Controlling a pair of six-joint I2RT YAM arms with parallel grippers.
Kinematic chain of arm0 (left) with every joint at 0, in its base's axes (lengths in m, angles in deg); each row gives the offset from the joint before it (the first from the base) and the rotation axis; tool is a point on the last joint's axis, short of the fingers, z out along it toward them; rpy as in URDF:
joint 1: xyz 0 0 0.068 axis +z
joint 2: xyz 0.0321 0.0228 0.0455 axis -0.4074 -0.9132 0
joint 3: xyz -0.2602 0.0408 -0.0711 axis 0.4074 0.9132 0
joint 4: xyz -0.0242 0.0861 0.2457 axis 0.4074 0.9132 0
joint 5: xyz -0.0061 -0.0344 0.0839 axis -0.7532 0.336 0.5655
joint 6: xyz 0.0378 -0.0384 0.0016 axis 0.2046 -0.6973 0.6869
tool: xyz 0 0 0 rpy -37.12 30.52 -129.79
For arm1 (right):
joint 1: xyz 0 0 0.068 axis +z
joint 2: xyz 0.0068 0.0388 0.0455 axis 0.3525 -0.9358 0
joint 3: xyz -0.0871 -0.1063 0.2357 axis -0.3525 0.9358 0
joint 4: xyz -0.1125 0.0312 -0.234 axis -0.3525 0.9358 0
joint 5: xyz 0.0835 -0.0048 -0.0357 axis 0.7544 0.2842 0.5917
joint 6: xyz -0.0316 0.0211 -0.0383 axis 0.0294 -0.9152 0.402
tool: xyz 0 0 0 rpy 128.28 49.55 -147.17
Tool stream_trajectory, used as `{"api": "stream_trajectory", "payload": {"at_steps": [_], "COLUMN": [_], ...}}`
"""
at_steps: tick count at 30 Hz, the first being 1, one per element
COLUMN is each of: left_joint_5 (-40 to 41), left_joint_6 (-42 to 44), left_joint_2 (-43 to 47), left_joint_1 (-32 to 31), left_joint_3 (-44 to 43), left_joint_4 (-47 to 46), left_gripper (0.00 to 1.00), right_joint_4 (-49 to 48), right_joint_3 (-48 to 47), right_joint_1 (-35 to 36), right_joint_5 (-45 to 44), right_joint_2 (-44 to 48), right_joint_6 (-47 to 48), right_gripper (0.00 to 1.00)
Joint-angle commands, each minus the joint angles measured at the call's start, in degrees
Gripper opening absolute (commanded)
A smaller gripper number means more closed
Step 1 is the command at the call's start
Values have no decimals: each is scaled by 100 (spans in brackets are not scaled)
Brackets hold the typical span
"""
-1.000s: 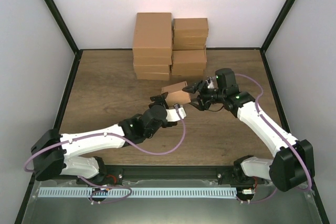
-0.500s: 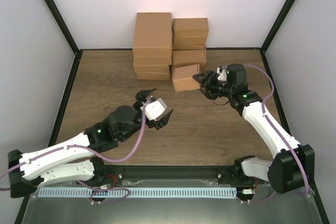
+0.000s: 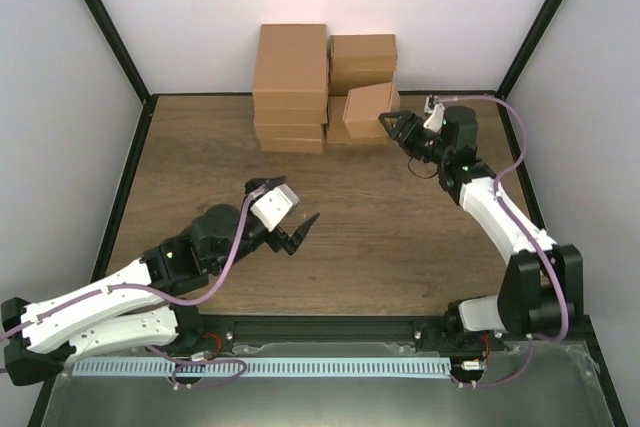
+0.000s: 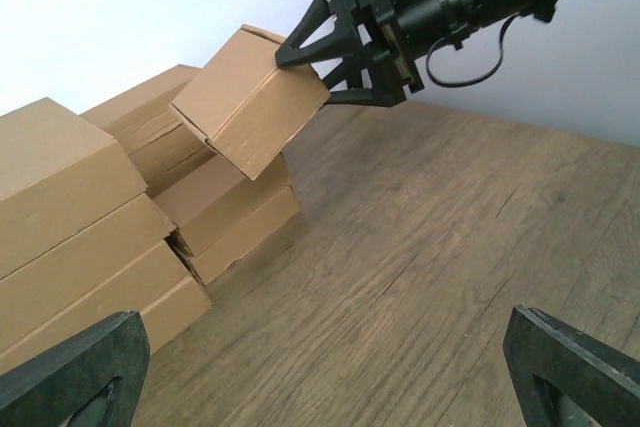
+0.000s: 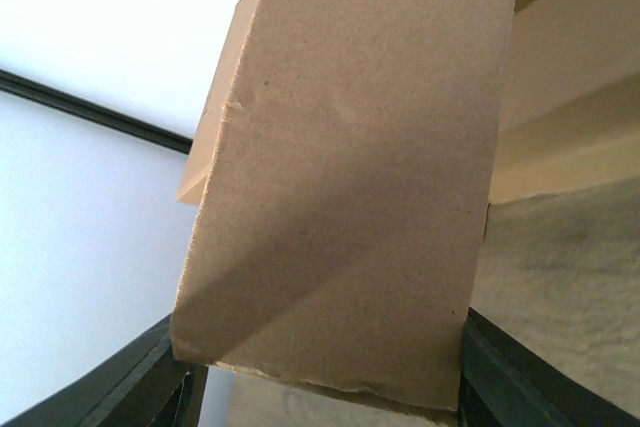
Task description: Fold the paper box
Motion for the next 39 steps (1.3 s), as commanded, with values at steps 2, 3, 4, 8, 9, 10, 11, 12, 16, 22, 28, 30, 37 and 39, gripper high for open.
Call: {"api": "stream_trajectory", "payload": {"at_steps": [2,3,4,8,9,10,11,12,16,22,28,30,37,39], "left_joint_5": [23,8,-40,-177,-200,-227,-243,-257,-286,-253,-368,-393,-498,-542], "left_joint_6": [-175,-199,-228,-278,-289,-302,-303,-306,-306,-394,-412,-397,-480,-517], "left_joint_2": [51,31,21,-39,-64,-80,-95,-110,-123,-31,-112,-133,-79,-87], "left_joint_1": [109,148,192,355,393,435,468,496,659,842,1012,1053,1259,1357], "left_joint_3": [59,69,83,122,112,113,100,92,39,61,63,58,90,102], "left_joint_4": [3,-1,-10,-47,-42,-30,-13,4,113,154,211,216,238,280], "left_gripper": [100,100,100,100,100,100,100,100,100,100,100,100,100,100], "right_joint_4": [-981,-1142,-1286,-1538,-1579,-1608,-1689,-1754,-1820,-1729,-1341,-1368,-442,230], "right_joint_3": [-500,-535,-584,-980,-1092,-1209,-1307,-1412,-1777,-2313,-2972,-3009,-3576,-4008], "right_joint_1": [-318,-354,-388,-475,-484,-495,-508,-520,-540,-551,-566,-567,-569,-567], "right_joint_5": [525,614,688,865,911,978,1084,1191,1343,1306,1314,1285,665,228], "right_joint_2": [-775,-922,-1071,-1723,-1905,-2086,-2317,-2480,-2983,-3516,-4077,-4179,-4202,-4199], "right_joint_6": [374,368,354,430,459,458,445,437,405,495,565,539,1022,1340], "right_gripper": [59,59,59,59,59,59,59,59,60,61,63,75,100,100]}}
